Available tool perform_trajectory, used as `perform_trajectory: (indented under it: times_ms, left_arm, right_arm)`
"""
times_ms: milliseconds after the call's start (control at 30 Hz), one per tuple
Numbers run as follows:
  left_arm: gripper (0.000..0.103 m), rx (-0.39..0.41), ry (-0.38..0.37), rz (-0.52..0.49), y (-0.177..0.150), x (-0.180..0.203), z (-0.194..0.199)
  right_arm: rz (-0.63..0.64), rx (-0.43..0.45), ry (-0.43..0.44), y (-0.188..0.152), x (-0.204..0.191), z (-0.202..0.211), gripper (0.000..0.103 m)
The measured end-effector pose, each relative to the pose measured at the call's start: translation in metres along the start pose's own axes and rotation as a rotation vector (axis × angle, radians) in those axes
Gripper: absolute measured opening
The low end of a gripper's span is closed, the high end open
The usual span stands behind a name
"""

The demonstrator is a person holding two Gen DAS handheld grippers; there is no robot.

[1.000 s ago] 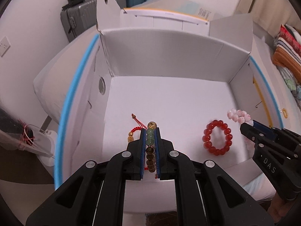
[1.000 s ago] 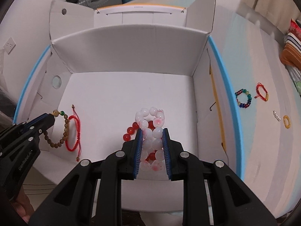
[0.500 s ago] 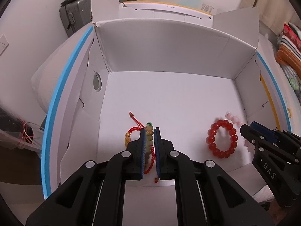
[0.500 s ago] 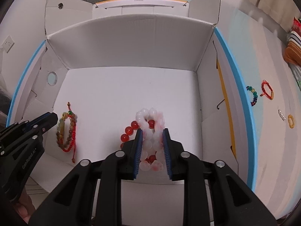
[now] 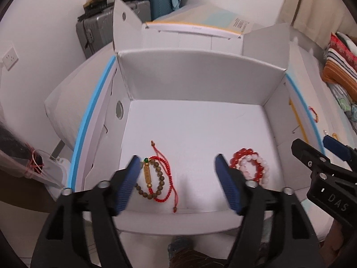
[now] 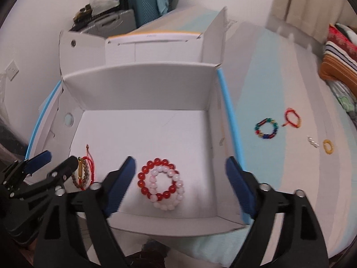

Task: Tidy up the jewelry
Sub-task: 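Move both tools back over the remaining bracelets on the bed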

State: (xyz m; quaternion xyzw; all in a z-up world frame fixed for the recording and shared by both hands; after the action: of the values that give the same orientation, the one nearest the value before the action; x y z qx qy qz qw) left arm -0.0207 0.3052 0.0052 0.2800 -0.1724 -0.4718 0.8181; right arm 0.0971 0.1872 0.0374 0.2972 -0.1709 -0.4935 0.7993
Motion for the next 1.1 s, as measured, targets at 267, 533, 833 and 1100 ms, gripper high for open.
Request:
perform_trajectory:
  times_ms: [267, 533, 833, 1100]
  left_arm:
    - [0.097, 0.079, -0.019, -0.034, 0.007, 0.025, 0.042]
    - [0.097, 0.119, -0.067, -0.077, 0.007, 0.058, 0.082]
    - [0.097, 0.148, -0.106, -0.143, 0.003, 0.107, 0.116]
    - [0.097, 0.144, -0.187, -0.183, 0.001, 0.168, 0.118]
  right_arm:
    - [-0.078, 0.056, -0.046, 0.0, 0.035, 0.042, 0.095]
    - [-0.136, 0.087, -0.081, -0.007, 0.073, 0.09, 0.095]
    - [-0.207, 0.112, -0.134, -0.023, 0.133, 0.14, 0.095]
    - [-0.248, 0.132, -0.187, -0.03, 0.197, 0.157, 0.095]
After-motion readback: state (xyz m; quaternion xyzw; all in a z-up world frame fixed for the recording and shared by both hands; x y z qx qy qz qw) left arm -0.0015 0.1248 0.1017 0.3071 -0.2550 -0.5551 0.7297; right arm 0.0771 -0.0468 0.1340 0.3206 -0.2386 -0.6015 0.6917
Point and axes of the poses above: each gripper's, at about its wrist camera, not at the fingertips, and z roughly against the way its jaws point, x to its right, y to its top, the point moved 3 cm from there along -z, roughly the way its jaws point, and after that the axes turned 5 degrees about x, right-handed, at the moved point
